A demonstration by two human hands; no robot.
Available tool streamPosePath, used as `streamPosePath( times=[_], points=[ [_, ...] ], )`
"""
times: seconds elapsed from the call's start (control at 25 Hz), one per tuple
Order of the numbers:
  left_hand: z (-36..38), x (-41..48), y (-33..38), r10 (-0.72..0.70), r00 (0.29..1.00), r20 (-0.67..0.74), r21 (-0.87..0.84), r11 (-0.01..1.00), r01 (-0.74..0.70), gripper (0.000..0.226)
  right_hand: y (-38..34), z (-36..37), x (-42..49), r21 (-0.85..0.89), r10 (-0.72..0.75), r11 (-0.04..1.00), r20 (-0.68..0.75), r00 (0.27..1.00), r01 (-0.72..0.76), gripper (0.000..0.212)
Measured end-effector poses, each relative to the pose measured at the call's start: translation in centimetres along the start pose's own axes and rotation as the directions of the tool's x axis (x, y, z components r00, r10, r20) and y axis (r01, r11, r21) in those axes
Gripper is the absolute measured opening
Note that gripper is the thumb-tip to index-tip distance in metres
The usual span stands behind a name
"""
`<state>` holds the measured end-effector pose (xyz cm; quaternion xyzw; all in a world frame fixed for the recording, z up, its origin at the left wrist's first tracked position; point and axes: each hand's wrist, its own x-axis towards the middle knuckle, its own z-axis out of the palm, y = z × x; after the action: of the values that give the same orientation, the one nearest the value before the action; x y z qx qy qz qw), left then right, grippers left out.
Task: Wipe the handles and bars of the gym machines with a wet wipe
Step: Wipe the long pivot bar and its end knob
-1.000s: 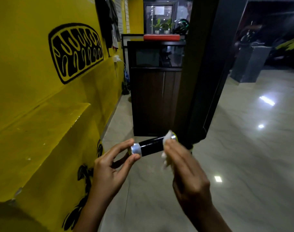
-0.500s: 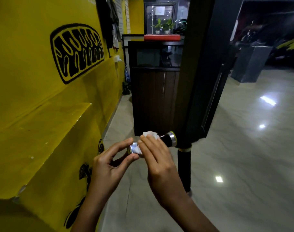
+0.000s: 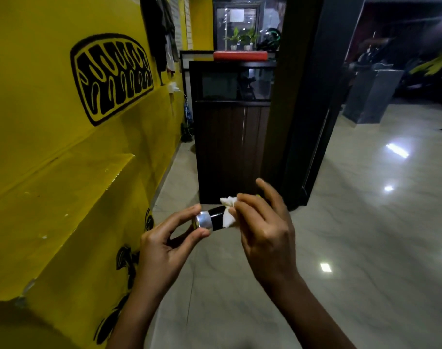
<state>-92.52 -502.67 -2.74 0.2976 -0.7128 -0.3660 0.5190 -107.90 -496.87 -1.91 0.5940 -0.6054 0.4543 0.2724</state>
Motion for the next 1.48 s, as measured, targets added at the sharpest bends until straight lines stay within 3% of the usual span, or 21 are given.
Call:
streamPosePath(
  times=[0.08,0.2,0.32,0.4,0.6,0.84,1.0,1.12,1.2,1.36,1.48],
  points=[
    [-0.2,-0.1,0.0,0.001,1.000,0.007,0.006,1.000,-0.001,0.042,-0.5,0.3,-0.4,-0.091,-0.035,0.995,0.058,0.998,0.041,0.030],
    [-0.1,-0.1,-0.1,-0.004,1.000,0.006,0.004,1.000,0.004,0.039,-1.6,0.8,-1.2,-0.088,-0.020,0.995,0.208,0.978,0.039,0.043],
    [-0.1,-0.1,0.0,0.005,1.000,-0.001,-0.006,1.000,-0.005,0.040,-1.0,0.3,-1.3,-0.064,-0.131,0.986,0.280,0.951,0.155,0.049],
    [-0.1,0.0,0.0,0.008,1.000,-0.003,-0.003,1.000,-0.008,0.041,-0.3,-0.6,-1.3,-0.042,-0.145,0.986,0.270,0.952,0.162,0.047],
    [0.0,0.0,0.0,0.006,1.000,-0.008,-0.009,1.000,-0.006,0.043,0.0,-2.0,-1.5,-0.107,0.034,0.994,0.121,0.992,-0.021,0.059],
    [-0.2,0.0,0.0,0.014,1.000,-0.008,0.012,1.000,-0.014,0.043,-0.2,-0.2,-1.9,-0.211,0.039,0.977,0.184,0.982,0.001,0.053],
    [-0.2,0.0,0.0,0.005,1.000,-0.014,-0.012,1.000,-0.005,0.043,-1.3,-1.6,-4.5,-0.049,0.109,0.994,0.239,0.965,-0.100,0.064],
    [-0.1,0.0,-0.1,0.011,1.000,-0.010,-0.010,1.000,-0.011,0.036,-1.3,-2.1,-3.9,0.130,0.061,0.988,0.134,0.989,-0.078,0.055],
    [-0.1,-0.1,0.0,0.015,1.000,-0.008,-0.001,1.000,-0.015,0.036,-0.9,-1.3,-2.4,0.110,0.077,0.990,0.094,0.993,-0.088,0.054],
    [-0.2,-0.1,0.1,0.028,0.999,0.022,0.009,1.000,-0.028,0.038,-1.0,0.3,-1.6,-0.088,0.121,0.990,0.166,0.979,-0.108,0.058],
    [-0.5,-0.1,-0.1,-0.014,0.997,0.080,-0.072,0.997,0.020,0.041,-2.9,0.1,-1.5,0.041,0.016,0.999,0.180,0.984,-0.024,0.050]
  ],
)
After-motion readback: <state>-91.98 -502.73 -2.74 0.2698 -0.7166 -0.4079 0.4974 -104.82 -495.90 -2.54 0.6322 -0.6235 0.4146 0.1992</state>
